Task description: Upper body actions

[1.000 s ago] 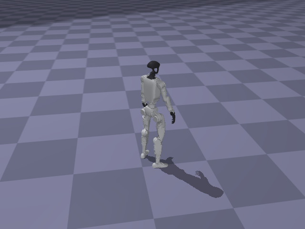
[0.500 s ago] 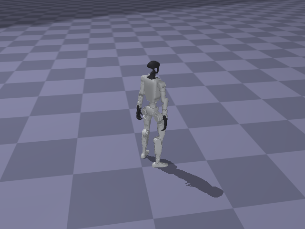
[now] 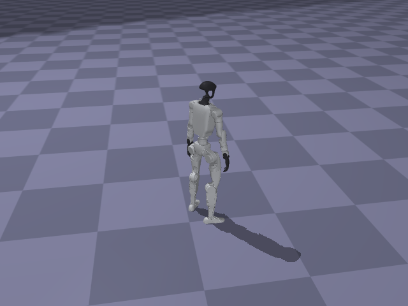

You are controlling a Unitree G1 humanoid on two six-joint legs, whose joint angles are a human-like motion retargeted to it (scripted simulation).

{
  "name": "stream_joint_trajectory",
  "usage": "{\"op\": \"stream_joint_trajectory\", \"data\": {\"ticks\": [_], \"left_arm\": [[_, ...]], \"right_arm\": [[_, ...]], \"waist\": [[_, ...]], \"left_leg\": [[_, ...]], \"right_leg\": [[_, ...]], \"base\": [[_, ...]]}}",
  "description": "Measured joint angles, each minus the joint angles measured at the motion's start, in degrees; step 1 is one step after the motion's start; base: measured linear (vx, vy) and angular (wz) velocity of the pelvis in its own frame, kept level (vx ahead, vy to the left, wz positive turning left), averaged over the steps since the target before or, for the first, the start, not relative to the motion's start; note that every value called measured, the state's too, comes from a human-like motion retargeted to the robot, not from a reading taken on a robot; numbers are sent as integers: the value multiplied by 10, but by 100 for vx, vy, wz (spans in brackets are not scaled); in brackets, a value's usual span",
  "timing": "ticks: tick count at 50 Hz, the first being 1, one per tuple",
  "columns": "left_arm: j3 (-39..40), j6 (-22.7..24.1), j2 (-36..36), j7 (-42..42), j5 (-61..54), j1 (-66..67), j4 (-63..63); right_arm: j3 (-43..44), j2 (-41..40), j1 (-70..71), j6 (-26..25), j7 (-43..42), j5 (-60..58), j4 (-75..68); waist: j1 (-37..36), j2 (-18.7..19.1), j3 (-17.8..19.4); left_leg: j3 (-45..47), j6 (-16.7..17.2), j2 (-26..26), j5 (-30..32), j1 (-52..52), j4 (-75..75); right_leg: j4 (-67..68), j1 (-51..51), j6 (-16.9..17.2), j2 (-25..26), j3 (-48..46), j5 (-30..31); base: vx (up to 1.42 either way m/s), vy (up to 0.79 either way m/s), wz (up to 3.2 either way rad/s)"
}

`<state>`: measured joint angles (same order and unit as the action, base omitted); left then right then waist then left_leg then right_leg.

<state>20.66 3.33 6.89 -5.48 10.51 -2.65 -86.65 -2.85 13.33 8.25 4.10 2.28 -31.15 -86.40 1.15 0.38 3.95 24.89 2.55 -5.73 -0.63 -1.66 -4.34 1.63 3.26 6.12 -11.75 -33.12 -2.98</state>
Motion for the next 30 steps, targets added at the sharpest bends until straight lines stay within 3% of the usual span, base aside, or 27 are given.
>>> {"op": "stream_joint_trajectory", "data": {"ticks": [6,15,20,30], "left_arm": [[-58,11,8,-14,6,-93,14],[-100,32,31,-23,-22,-270,50],[-108,30,41,-23,14,-354,62],[-104,98,8,23,-87,-362,69]], "right_arm": [[-36,0,72,16,3,-21,42],[-45,41,208,51,-6,-32,108],[-21,55,264,39,0,-50,122],[-18,47,284,29,-50,-51,110]], "waist": [[-21,-1,56],[-57,-3,129],[-61,12,162],[-63,13,205]], "left_leg": [[2,-3,-12,-1,-46,-38],[-11,-8,-67,-66,-257,-236],[-33,-13,-96,-95,-356,-331],[-26,-21,-112,-115,-383,-371]], "right_leg": [[32,-38,-6,-12,9,-4],[189,-223,-28,-44,34,-61],[257,-299,-40,-47,34,-86],[274,-331,-45,-42,52,-82]], "base": [[-27,-11,-6],[-41,-17,-6],[-25,-8,1],[-5,-3,-11]]}}
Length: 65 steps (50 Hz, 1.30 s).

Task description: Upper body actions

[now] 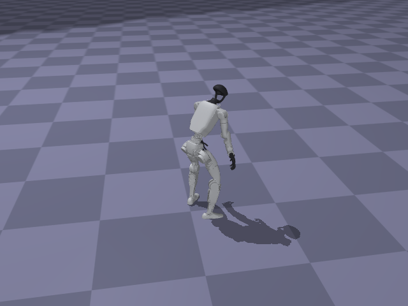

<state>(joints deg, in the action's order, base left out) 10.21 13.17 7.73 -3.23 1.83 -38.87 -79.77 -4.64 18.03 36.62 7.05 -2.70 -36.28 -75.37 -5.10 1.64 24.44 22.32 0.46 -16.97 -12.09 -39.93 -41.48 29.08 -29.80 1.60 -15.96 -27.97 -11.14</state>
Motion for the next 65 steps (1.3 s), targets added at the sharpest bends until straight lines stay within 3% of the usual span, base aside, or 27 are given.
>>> {"op": "stream_joint_trajectory", "data": {"ticks": [7,14,20,25,30,33,37,40,45,50,55,58,65], "left_arm": [[-55,-25,30,-12,135,51,-32],[-111,-30,56,-6,232,100,-42],[-75,-33,41,-10,188,124,-36],[-54,-58,30,-38,147,130,-38],[-54,-86,25,-107,172,147,-39],[-59,-71,21,-93,162,174,-29],[-59,-56,14,-63,140,217,-7],[-53,-53,10,-67,131,256,5],[-44,-61,13,-81,144,320,-11],[-40,-81,18,-66,185,369,-61],[-35,-129,-1,-57,210,389,-96],[-26,-121,-16,-62,217,412,-107],[-14,-120,-38,-28,239,440,-84]], "right_arm": [[-18,-3,-37,-15,-47,-62,-22],[4,-14,-79,-49,-26,-48,-56],[21,-23,-122,-66,11,-10,-68],[25,-28,-139,-33,-30,30,-73],[24,-31,-143,-69,39,17,-70],[15,-35,-153,-81,85,-4,-56],[11,-39,-184,-48,122,-19,-16],[8,-42,-213,-17,115,-28,4],[9,-46,-263,-13,93,-33,-3],[7,-46,-311,-7,99,-40,-43],[-2,-52,-335,-23,49,-68,-102],[-11,-60,-350,-34,12,-80,-151],[6,-86,-380,-95,68,-79,-176]], "waist": [[4,-4,-1],[5,-6,-3],[1,-7,-5],[1,-6,-10],[1,-9,-17],[2,-15,-23],[0,-24,-32],[0,-29,-45],[9,-24,-83],[27,-22,-157],[38,-15,-177],[46,-6,-206],[14,-8,-238]], "left_leg": [[9,2,1,-4,23,11],[11,3,0,-11,30,10],[7,3,2,-11,27,9],[6,4,4,-10,32,14],[11,7,13,3,69,49],[20,10,26,22,110,97],[35,13,49,54,178,178],[46,15,65,78,232,241],[48,21,87,118,318,346],[40,25,101,123,355,387],[29,25,103,108,378,376],[28,27,104,102,394,385],[64,32,105,93,408,382]], "right_leg": [[-16,17,7,1,5,7],[-15,22,10,1,7,3],[-12,23,9,-1,4,-1],[-14,29,10,-1,1,-2],[-44,61,11,4,-2,8],[-83,95,14,10,-5,26],[-145,148,21,19,-7,53],[-190,190,27,27,-6,74],[-264,261,44,41,-17,109],[-288,296,54,44,-31,108],[-280,328,53,45,-45,92],[-282,337,56,48,-48,88],[-293,343,37,70,-17,76]], "base": [[5,1,-4],[2,0,-1],[0,0,0],[0,0,0],[7,2,1],[11,0,0],[16,0,-5],[24,3,-11],[27,9,6],[30,14,18],[15,11,20],[22,13,6],[11,4,-39]]}}
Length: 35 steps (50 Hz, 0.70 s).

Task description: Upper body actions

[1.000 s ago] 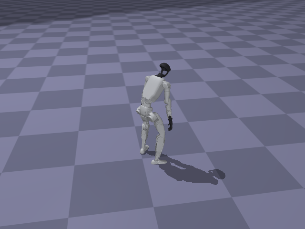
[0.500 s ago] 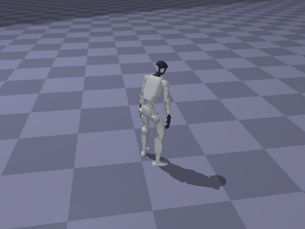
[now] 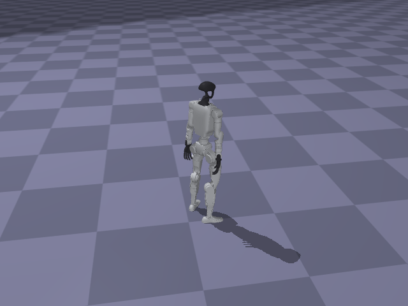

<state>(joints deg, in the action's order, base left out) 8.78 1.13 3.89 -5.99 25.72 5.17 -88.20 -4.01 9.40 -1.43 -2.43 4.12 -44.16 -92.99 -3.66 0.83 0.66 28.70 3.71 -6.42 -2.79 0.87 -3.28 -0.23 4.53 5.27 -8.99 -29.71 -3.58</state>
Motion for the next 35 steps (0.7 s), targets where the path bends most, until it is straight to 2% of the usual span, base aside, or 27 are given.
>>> {"op": "stream_joint_trajectory", "data": {"ticks": [5,10,22,35], "left_arm": [[-8,-5,3,-25,2,0,-4],[-9,-6,7,-36,15,0,1],[16,-1,7,-38,-6,3,-4],[21,-6,16,-44,-13,-8,-11]], "right_arm": [[8,2,-6,23,-40,-14,14],[0,12,1,20,-7,-34,14],[-26,4,10,10,-34,-52,21],[-35,11,21,20,-2,-35,18]], "waist": [[18,6,-9],[26,10,-13],[37,4,-6],[39,-6,4]], "left_leg": [[-14,-1,2,0,2,3],[-16,-2,1,-1,2,5],[-5,-1,3,-7,21,11],[7,1,-5,-8,29,11]], "right_leg": [[3,2,8,-9,-14,4],[4,0,11,-11,-14,6],[4,2,0,1,-5,5],[7,1,1,4,7,5]], "base": [[2,2,22],[0,1,4],[0,0,0],[0,0,0]]}}
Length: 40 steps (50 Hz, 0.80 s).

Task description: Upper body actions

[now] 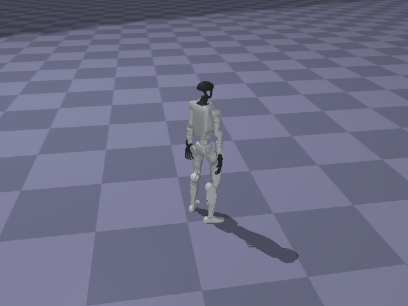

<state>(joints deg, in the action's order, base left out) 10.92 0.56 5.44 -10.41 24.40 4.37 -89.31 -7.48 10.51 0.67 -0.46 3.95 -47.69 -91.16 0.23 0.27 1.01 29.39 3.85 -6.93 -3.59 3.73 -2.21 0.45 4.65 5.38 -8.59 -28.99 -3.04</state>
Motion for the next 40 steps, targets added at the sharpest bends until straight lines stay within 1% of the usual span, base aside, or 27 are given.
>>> {"op": "stream_joint_trajectory", "data": {"ticks": [5,8,17,23,27,30,32,35,40], "left_arm": [[-13,1,4,9,-1,-19,-1],[-25,1,6,9,-3,-37,1],[-54,10,18,-2,-15,-99,28],[-51,19,38,15,-35,-174,45],[-68,33,59,27,-48,-247,53],[-80,49,73,34,-50,-303,55],[-71,54,76,37,-44,-333,60],[-54,50,78,43,-39,-373,64],[-55,34,93,32,-33,-437,66]], "right_arm": [[-4,6,14,7,14,5,9],[-5,11,29,11,16,17,15],[-4,30,94,21,21,60,43],[-4,41,157,34,7,67,80],[1,49,198,42,-19,87,108],[2,62,232,60,-34,92,118],[4,70,259,65,-45,79,120],[6,83,293,72,-51,58,124],[8,110,344,71,-18,57,129]], "waist": [[6,-2,14],[1,-1,29],[-13,-6,88],[-28,-13,136],[-35,-17,163],[-43,-14,175],[-46,-8,181],[-44,4,186],[-59,18,191]], "left_leg": [[-6,-2,0,3,-5,-2],[-4,-2,-2,4,-8,-5],[-6,-6,-4,9,-37,-22],[-1,-3,-22,-1,-99,-70],[-20,-1,-49,-36,-188,-171],[-39,-2,-73,-73,-262,-258],[-46,-3,-91,-98,-303,-314],[-65,-5,-120,-134,-370,-405],[-96,-8,-156,-190,-469,-537]], "right_leg": [[4,-1,1,-4,-5,0],[14,-6,3,-8,-2,-2],[44,-39,2,-27,3,-3],[105,-110,-3,-45,21,-20],[149,-168,-10,-56,16,-37],[200,-219,-12,-62,14,-59],[241,-253,-16,-64,19,-79],[309,-301,-21,-70,23,-112],[422,-380,-33,-82,27,-164]], "base": [[-1,-1,0],[-8,-4,-5],[-15,-6,0],[-29,-12,-14],[-36,-16,23],[-35,-9,17],[-26,0,-15],[-23,6,-6],[-17,0,-8]]}}
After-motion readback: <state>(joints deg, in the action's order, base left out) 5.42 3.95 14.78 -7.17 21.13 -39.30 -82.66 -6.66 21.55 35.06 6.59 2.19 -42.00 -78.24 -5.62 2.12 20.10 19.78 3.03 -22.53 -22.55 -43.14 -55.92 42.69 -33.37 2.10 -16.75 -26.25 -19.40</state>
